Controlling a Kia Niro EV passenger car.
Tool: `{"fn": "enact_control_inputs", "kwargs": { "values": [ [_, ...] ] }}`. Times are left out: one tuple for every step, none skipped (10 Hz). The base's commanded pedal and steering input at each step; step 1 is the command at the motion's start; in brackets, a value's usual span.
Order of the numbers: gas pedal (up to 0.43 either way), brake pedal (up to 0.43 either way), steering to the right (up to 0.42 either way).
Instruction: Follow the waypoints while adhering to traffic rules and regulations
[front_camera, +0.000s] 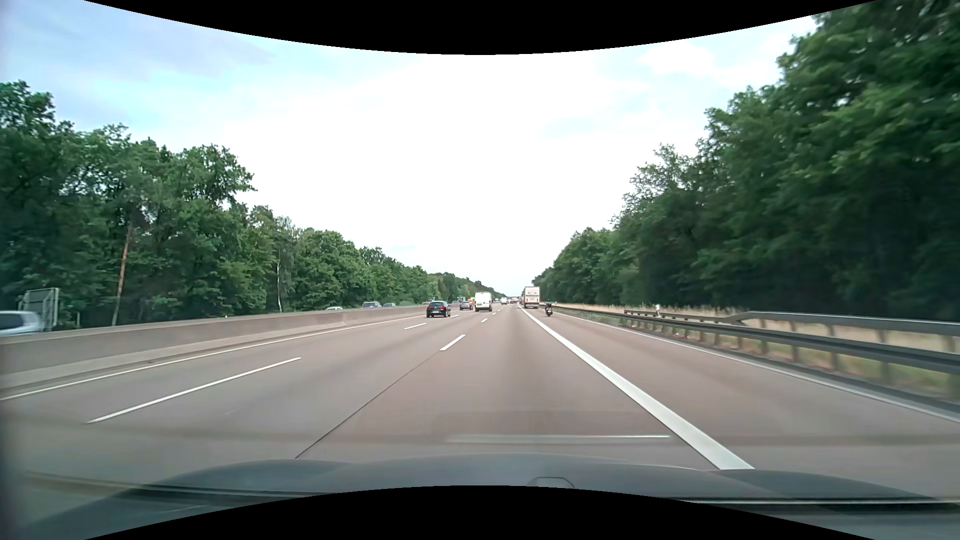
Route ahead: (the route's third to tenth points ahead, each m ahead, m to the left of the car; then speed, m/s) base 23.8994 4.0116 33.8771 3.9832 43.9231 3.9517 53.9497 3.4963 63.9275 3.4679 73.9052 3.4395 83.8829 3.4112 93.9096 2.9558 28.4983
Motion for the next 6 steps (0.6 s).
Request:
{"fn": "enact_control_inputs", "kwargs": {
  "values": [
    [0.130, 0.000, -0.004],
    [0.130, 0.000, -0.004],
    [0.130, 0.000, -0.004],
    [0.130, 0.000, -0.004],
    [0.130, 0.000, -0.004],
    [0.130, 0.000, -0.004]
  ]
}}
